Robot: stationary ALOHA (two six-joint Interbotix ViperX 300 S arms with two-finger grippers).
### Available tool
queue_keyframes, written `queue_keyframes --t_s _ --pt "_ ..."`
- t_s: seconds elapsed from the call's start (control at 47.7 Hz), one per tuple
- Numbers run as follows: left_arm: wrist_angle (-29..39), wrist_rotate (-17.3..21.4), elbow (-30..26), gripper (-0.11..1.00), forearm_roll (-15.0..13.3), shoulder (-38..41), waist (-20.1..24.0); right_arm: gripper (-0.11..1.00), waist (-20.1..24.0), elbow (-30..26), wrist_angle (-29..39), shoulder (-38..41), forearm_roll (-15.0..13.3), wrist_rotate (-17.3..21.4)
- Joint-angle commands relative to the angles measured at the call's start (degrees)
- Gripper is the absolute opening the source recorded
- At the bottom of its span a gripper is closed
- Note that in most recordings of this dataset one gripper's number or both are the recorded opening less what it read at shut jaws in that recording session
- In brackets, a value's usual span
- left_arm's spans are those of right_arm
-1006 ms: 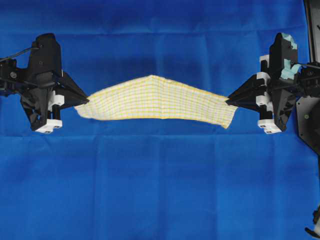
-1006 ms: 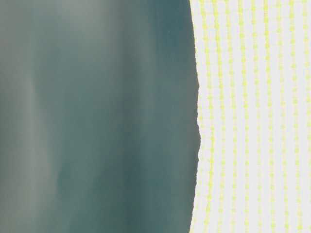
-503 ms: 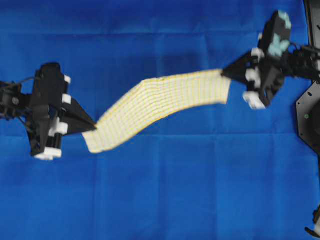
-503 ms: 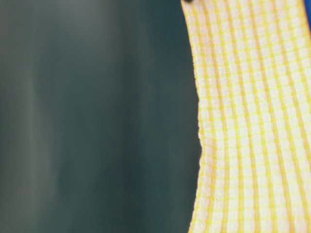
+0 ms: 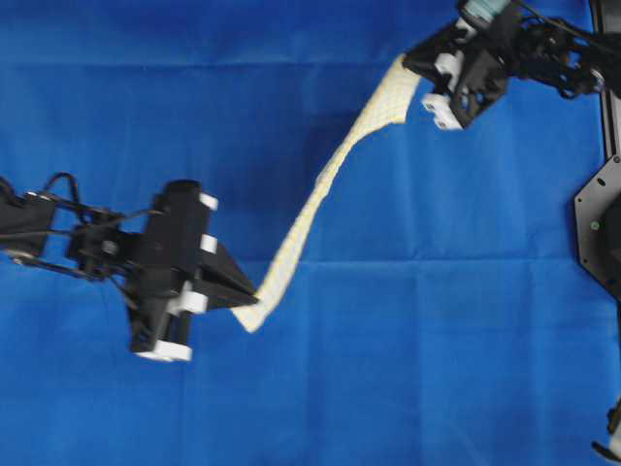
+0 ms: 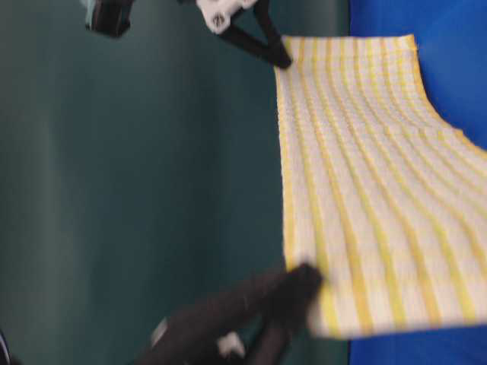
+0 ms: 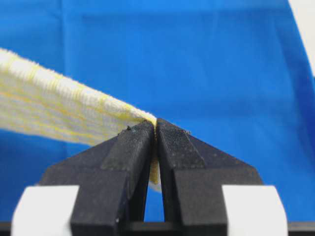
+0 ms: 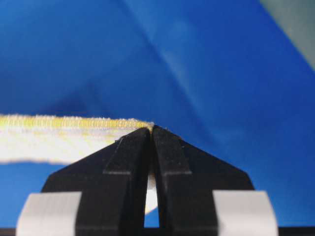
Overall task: Fold the yellow towel.
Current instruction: 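Lift the towel strip and rotate it to a vertical orientation, then lower the strip onto the table lengthwise and release both grippers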
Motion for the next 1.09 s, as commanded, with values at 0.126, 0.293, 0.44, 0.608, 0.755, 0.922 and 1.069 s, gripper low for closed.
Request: queue_keyframes --t_s 0.126,0.293,0.44,0.608,0.755,0.922,1.069 --pt "-0.53 0.35 -10.55 0.02 0.44 8.26 -0.53 0.01 -1.67 -7.21 -0.35 4.92 -2.29 -0.18" --pt "-0.62 0.35 -16.52 0.02 0.44 14.15 -0.09 0.01 -2.11 -10.20 -0.26 7.38 -3.25 -0.26" --pt "-0.53 0.70 -21.88 0.02 0.53 18.63 0.26 0.01 -2.20 -11.78 -0.26 8.70 -3.60 -0.35" --pt "-0.35 4.04 -26.46 0.02 0.53 21.53 0.26 0.01 -2.37 -11.95 -0.26 8.88 -3.60 -0.44" --pt "0.26 5.10 -28.04 0.02 0.44 22.50 0.26 0.01 -2.46 -11.87 0.18 8.79 -3.60 -0.44" --pt "0.35 5.10 -28.21 0.02 0.44 22.59 0.26 0.01 -2.99 -11.07 0.35 7.91 -3.60 -0.44" --pt "-0.09 5.27 -29.18 0.02 0.44 23.38 0.35 0.01 -3.43 -8.96 0.35 5.63 -3.60 -0.35"
